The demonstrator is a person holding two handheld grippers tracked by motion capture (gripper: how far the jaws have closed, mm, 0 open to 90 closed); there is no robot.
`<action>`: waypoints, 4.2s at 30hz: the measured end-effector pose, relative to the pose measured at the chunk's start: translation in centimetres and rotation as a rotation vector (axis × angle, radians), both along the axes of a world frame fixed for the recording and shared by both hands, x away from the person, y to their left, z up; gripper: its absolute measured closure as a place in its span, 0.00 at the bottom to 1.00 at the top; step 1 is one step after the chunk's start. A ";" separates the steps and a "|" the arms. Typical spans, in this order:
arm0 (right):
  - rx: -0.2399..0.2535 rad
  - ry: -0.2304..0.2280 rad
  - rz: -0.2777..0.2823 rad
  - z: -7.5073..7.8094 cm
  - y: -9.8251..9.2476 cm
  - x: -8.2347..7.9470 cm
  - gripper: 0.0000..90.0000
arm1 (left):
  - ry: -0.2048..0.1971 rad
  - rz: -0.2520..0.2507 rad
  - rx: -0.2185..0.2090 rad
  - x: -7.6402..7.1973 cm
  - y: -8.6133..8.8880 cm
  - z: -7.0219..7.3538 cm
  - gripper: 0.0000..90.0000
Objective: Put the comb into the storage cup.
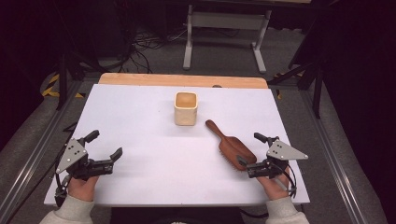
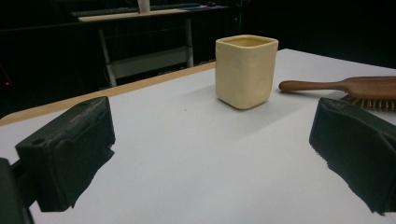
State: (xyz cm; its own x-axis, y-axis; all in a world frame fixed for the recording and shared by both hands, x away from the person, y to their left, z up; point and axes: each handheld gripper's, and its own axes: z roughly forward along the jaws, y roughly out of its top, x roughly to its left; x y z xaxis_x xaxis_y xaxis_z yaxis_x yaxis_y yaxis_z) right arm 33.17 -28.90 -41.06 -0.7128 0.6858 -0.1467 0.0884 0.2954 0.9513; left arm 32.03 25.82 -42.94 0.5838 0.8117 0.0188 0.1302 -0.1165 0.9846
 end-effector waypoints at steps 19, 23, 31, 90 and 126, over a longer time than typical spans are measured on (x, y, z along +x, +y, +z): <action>-0.022 0.022 0.001 0.5 0.5 0.5 0.02 | 0.000 0.005 0.006 0.0 0.1 0.1 0.01; -0.044 0.069 -0.003 0.9 0.9 1.3 0.06 | -0.002 0.004 0.007 0.0 0.1 0.1 0.01; -0.066 0.120 -0.007 2.1 1.9 3.3 0.10 | -0.006 0.000 0.011 0.0 0.1 0.1 0.01; -0.410 0.394 -0.065 3.4 7.2 13.2 1.00 | -0.003 -0.007 0.013 0.2 0.1 0.1 0.02; -0.593 0.658 -0.121 -0.9 9.2 17.0 1.00 | 0.003 -0.012 0.017 0.3 0.1 0.0 0.03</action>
